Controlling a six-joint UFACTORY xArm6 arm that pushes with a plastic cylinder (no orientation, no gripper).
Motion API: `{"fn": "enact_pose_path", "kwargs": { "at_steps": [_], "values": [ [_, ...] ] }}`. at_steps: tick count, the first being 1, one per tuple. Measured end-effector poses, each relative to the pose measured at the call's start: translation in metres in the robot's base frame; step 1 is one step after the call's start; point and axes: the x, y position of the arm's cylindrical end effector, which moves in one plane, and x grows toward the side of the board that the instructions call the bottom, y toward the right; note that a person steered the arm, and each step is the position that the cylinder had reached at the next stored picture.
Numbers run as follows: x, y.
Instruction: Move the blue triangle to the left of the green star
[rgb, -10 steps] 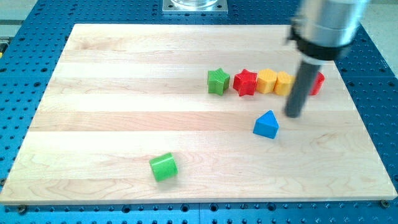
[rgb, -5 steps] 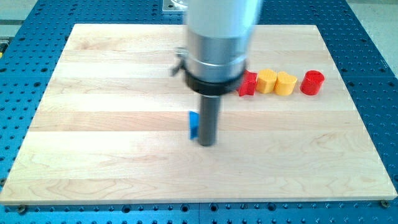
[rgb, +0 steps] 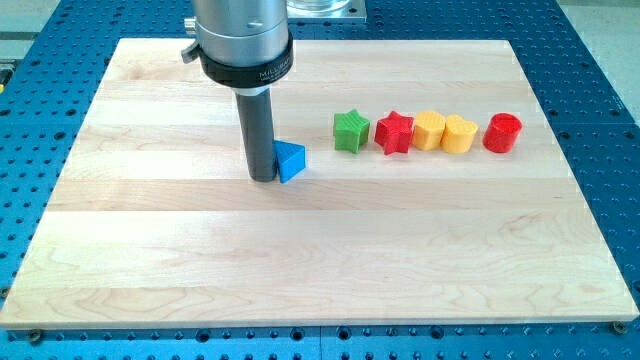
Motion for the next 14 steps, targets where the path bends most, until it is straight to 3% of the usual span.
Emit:
{"fn": "enact_pose_path", "kwargs": {
  "at_steps": [2, 5, 6, 7, 10, 11, 12, 13, 14],
  "values": [
    [0.009, -0.001],
    [-0.048, -0.013],
    [0.001, -0.018],
    [0.017, 0.018],
    [-0.05, 0.046],
    [-0.031, 0.007],
    [-0.085, -0.01],
    [-0.125, 0.03],
    [-0.111, 0.078]
  ]
}}
